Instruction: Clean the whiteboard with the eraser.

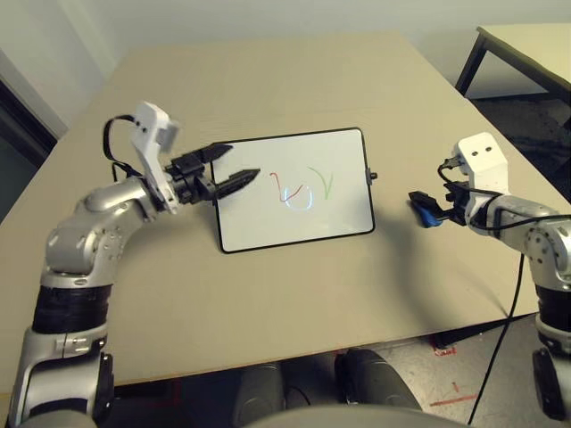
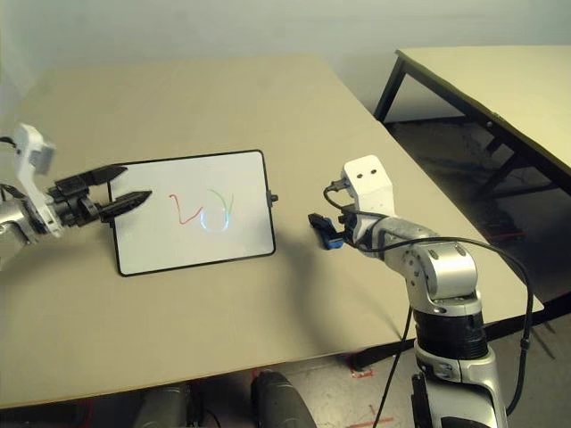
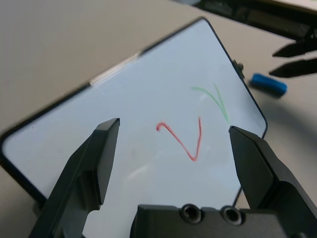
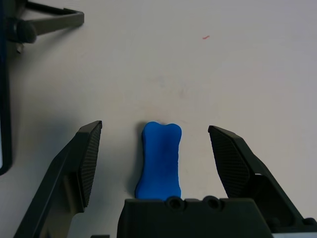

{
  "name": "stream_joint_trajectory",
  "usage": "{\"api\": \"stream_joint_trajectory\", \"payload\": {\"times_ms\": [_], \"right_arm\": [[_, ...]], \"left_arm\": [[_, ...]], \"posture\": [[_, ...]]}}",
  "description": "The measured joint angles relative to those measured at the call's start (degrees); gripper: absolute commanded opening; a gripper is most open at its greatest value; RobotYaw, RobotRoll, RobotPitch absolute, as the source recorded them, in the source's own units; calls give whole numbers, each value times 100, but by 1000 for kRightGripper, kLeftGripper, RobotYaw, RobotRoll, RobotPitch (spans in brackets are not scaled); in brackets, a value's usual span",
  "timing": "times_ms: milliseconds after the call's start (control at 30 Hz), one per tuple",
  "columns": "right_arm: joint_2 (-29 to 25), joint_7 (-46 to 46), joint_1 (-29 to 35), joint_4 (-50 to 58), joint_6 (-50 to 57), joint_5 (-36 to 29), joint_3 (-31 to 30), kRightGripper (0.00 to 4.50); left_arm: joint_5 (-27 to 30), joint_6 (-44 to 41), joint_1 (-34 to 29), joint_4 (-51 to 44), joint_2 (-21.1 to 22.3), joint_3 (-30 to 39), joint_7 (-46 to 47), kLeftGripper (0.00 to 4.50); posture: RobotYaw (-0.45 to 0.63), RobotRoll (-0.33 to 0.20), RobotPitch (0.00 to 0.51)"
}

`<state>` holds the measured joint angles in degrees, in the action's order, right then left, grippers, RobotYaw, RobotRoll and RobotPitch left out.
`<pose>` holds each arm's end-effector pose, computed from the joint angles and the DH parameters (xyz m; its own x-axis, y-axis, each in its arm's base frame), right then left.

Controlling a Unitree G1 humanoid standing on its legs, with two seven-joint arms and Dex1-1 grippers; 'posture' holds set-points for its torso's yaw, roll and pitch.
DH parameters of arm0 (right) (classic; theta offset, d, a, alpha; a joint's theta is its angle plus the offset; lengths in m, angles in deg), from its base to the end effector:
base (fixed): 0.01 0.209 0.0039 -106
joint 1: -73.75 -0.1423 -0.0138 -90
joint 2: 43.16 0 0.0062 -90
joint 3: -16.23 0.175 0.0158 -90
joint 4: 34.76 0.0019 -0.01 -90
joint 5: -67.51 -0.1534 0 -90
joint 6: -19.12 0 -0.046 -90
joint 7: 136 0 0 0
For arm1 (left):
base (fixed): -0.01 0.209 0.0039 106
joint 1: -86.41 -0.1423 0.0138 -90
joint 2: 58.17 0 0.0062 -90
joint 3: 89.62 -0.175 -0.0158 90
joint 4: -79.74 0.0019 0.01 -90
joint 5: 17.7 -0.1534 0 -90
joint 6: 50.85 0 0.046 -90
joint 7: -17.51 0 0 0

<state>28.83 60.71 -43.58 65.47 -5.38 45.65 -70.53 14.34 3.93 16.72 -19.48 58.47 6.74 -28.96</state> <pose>0.2667 -0.2204 0.1843 0.8373 0.2114 -0.5042 -0.2933 0.9520 -0.0879 0.2573 0.2500 0.1966 0.6717 -0.7165 -0.1883 0.7379 0.6698 0.0833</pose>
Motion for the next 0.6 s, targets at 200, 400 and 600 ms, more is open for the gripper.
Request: {"api": "stream_joint_trajectory", "payload": {"times_ms": [200,400,600], "right_arm": [[159,1,18,-269,-27,92,5,4451],[255,-14,71,-543,-79,221,7,4451],[253,-18,101,-634,-104,307,13,4451]], "left_arm": [[-9,-440,-315,-462,197,-111,-110,4482],[31,-724,-265,-805,220,-107,-39,4482],[129,-829,-140,-852,190,-80,7,4482]], "posture": [[-61,0,83],[-55,0,84],[-52,0,84]]}}
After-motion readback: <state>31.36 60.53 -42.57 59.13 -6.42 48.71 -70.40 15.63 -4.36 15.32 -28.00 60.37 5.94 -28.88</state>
